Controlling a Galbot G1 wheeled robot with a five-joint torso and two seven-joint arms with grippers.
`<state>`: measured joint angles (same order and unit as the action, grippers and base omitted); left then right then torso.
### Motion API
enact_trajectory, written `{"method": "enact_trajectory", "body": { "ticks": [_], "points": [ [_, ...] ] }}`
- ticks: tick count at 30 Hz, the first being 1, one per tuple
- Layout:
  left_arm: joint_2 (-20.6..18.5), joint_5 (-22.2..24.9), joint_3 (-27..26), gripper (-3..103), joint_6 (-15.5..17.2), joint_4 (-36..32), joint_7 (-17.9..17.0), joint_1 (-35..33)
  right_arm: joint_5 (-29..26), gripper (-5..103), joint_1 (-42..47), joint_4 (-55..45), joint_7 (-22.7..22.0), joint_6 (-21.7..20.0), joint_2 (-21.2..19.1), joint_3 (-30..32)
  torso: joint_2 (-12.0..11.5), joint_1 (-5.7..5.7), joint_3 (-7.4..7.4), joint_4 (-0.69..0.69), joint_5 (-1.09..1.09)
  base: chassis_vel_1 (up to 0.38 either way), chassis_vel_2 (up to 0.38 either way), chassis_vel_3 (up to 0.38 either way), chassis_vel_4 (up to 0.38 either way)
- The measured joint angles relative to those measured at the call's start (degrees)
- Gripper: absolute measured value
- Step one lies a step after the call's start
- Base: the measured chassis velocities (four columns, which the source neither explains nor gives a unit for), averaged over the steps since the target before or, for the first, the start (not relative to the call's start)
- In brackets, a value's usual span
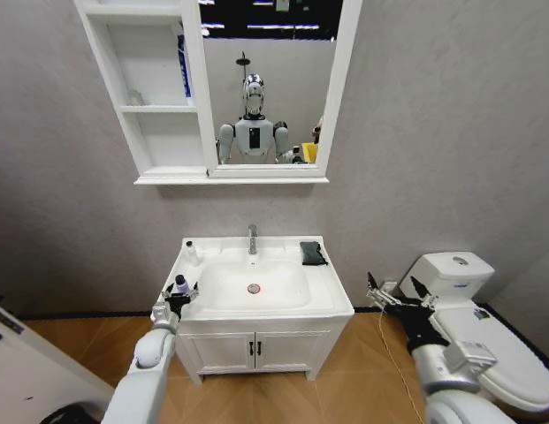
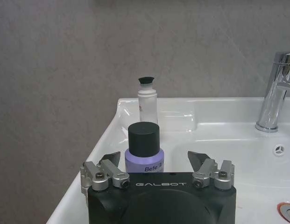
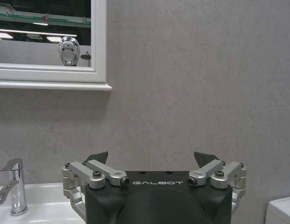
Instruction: Move facial cleanser and shampoo from washbasin to cabinet, then wipe washbasin with towel.
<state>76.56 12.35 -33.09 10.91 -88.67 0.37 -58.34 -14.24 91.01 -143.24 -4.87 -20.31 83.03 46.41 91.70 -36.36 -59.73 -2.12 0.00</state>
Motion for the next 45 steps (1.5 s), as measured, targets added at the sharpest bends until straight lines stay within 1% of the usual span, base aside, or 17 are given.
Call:
{"method": "enact_trajectory", "body": {
  "ticks": [9, 16, 19, 21, 24, 26, 27, 28, 29, 30, 31, 34, 35, 37, 38, 40, 45],
  "points": [
    [0.36, -0.19, 0.08, 44, -0.02, 0.29, 0.13, -0.22, -0.07, 100, -0.26, 0.00, 0.02, 0.07, -0.02, 0.11, 0.00, 0.00, 0.00, 0.00, 0.00, 0.000, 0.000, 0.000, 0.000],
    [0.14, 0.22, -0.09, 43, 0.65, -1.47, -0.33, -0.68, -0.09, 100, -0.42, 0.00, -0.02, 0.07, -0.09, 0.10, 0.00, 0.00, 0.00, 0.00, -0.01, 0.000, 0.000, 0.000, 0.000],
    [-1.69, 3.32, 0.36, 43, 3.20, -7.51, -3.97, -1.96, -0.09, 100, -0.36, 0.00, -0.03, 0.07, -0.12, 0.10, 0.00, 0.00, 0.00, 0.00, -0.01, 0.000, 0.000, 0.000, 0.000],
    [-5.68, 6.85, 1.16, 43, 7.24, -17.05, -9.78, -2.83, -0.03, 100, -0.40, 0.01, -0.05, 0.06, -0.14, 0.04, 0.00, 0.00, 0.00, 0.01, -0.01, 0.000, 0.000, 0.000, 0.000],
    [-8.38, 9.46, 1.42, 43, 10.20, -21.94, -12.50, -2.72, 0.05, 100, -0.47, 0.01, -0.06, 0.03, -0.13, -0.09, 0.00, 0.00, 0.01, 0.00, 0.01, 0.000, 0.000, 0.000, 0.000],
    [-15.89, 20.51, 1.50, 43, 20.24, -31.51, -20.00, -0.37, 0.46, 100, -0.55, 0.01, -0.07, -0.06, -0.04, -0.40, 0.00, 0.01, 0.00, 0.00, 0.00, 0.000, 0.000, 0.000, 0.000],
    [-18.93, 25.32, 1.26, 43, 22.91, -33.85, -22.04, 1.02, 0.77, 100, -0.55, 0.01, -0.06, -0.07, 0.05, -0.53, 0.01, 0.00, 0.00, 0.00, -0.01, 0.000, 0.000, 0.000, 0.000],
    [-18.93, 25.32, 1.26, 43, 22.91, -33.85, -22.04, 1.02, 0.77, 100, -0.55, 0.01, -0.06, -0.07, 0.05, -0.53, 0.01, 0.00, 0.00, 0.00, -0.01, 0.000, 0.000, 0.000, 0.000],
    [-21.52, 28.69, 1.01, 43, 24.50, -35.06, -23.36, 2.55, 0.95, 100, -0.52, 0.01, -0.02, -0.08, 0.10, -0.60, 0.00, 0.01, 0.00, -0.01, -0.02, 0.000, 0.000, 0.000, 0.000],
    [-27.42, 35.23, 0.50, 43, 26.70, -36.19, -25.11, 6.84, 1.17, 100, -0.42, 0.01, 0.05, -0.08, 0.32, -0.73, 0.01, 0.01, 0.00, 0.01, 0.01, 0.000, 0.000, 0.000, 0.000],
    [-27.42, 35.23, 0.50, 43, 26.70, -36.19, -25.11, 6.84, 1.17, 100, -0.42, 0.01, 0.05, -0.08, 0.32, -0.73, 0.01, 0.01, 0.00, 0.01, 0.01, 0.000, 0.000, 0.000, 0.000],
    [-35.23, 45.88, 2.13, 43, 29.94, -33.89, -26.84, 17.73, 1.32, 100, -0.35, 0.00, 0.21, -0.10, 0.46, -0.95, 0.01, 0.00, 0.01, 0.00, 0.00, 0.000, 0.000, 0.000, 0.000],
    [-35.23, 45.88, 2.13, 43, 29.94, -33.89, -26.84, 17.73, 1.32, 100, -0.35, 0.00, 0.21, -0.10, 0.46, -0.95, 0.01, 0.00, 0.01, 0.00, 0.00, 0.000, 0.000, 0.000, 0.000],
    [-37.97, 50.37, 6.39, 43, 31.16, -29.00, -27.34, 27.13, 1.37, 100, -0.39, 0.01, 0.21, -0.14, 0.38, -0.96, 0.00, 0.00, 0.00, 0.00, -0.01, 0.000, 0.000, 0.000, 0.000],
    [-37.97, 50.37, 6.39, 43, 31.16, -29.00, -27.34, 27.13, 1.37, 100, -0.39, 0.01, 0.21, -0.14, 0.38, -0.96, 0.00, 0.00, 0.00, 0.00, -0.01, 0.000, 0.000, 0.000, 0.000],
    [-38.59, 51.37, 12.84, 43, 31.39, -21.81, -26.31, 39.76, 1.37, 100, -0.20, 0.00, 0.23, -0.21, 0.34, -0.86, 0.01, -0.01, 0.00, 0.02, 0.00, 0.000, 0.000, 0.000, 0.000],
    [-35.63, 48.42, 23.37, 43, 30.03, -11.17, -23.89, 53.84, 1.36, 100, 0.25, 0.00, 0.22, -0.21, 0.42, -0.60, 0.00, 0.00, -0.01, 0.02, -0.04, 0.000, 0.000, 0.000, 0.000]
  ]
}}
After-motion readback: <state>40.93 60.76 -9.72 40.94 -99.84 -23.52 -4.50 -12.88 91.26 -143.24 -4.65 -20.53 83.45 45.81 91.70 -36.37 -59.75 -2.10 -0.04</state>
